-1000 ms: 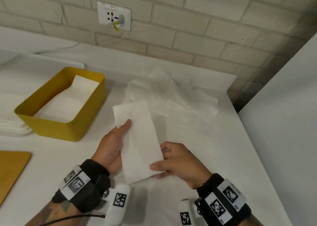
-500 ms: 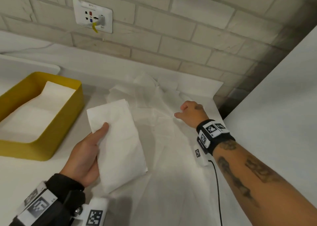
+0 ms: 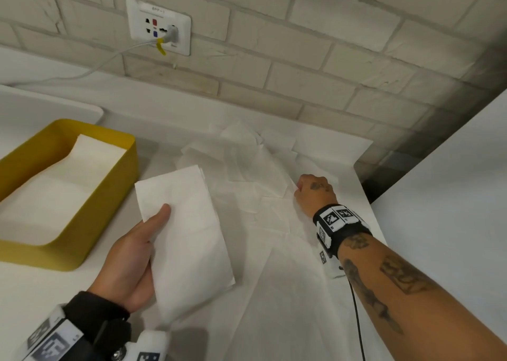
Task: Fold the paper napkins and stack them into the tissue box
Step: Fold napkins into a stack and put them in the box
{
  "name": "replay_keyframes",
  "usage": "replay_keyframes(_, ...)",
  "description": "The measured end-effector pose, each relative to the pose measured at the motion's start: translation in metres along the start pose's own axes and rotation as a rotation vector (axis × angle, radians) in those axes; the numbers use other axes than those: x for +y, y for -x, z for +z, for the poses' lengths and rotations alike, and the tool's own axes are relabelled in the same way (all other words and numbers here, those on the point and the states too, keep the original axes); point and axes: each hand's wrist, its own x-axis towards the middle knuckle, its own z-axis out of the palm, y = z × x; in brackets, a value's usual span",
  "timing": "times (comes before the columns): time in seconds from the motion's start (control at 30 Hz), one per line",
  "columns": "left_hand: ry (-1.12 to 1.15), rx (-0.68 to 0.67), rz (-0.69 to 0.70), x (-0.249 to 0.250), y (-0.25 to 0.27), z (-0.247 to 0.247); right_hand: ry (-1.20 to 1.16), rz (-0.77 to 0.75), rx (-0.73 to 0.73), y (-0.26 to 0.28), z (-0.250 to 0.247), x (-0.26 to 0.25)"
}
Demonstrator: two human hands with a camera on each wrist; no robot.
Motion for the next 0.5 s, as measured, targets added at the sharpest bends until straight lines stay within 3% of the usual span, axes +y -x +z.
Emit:
replay_keyframes(0.27, -0.044, -0.003, 0.005, -0.003, 0.012, 0.012, -0.262, -0.031, 0.078, 0.017, -0.009, 0.014)
replay_keyframes(0.37, -0.038, 0.01, 0.001, -0.002, 0.015, 0.009, -0.583, -0.076, 0.123, 0.037, -0.037, 0.007)
replay_keyframes(0.5, -0.025, 0.038, -0.005, -0.002, 0.015, 0.008, -1.215, -0.176, -0.111, 0.077, -0.08, -0.009)
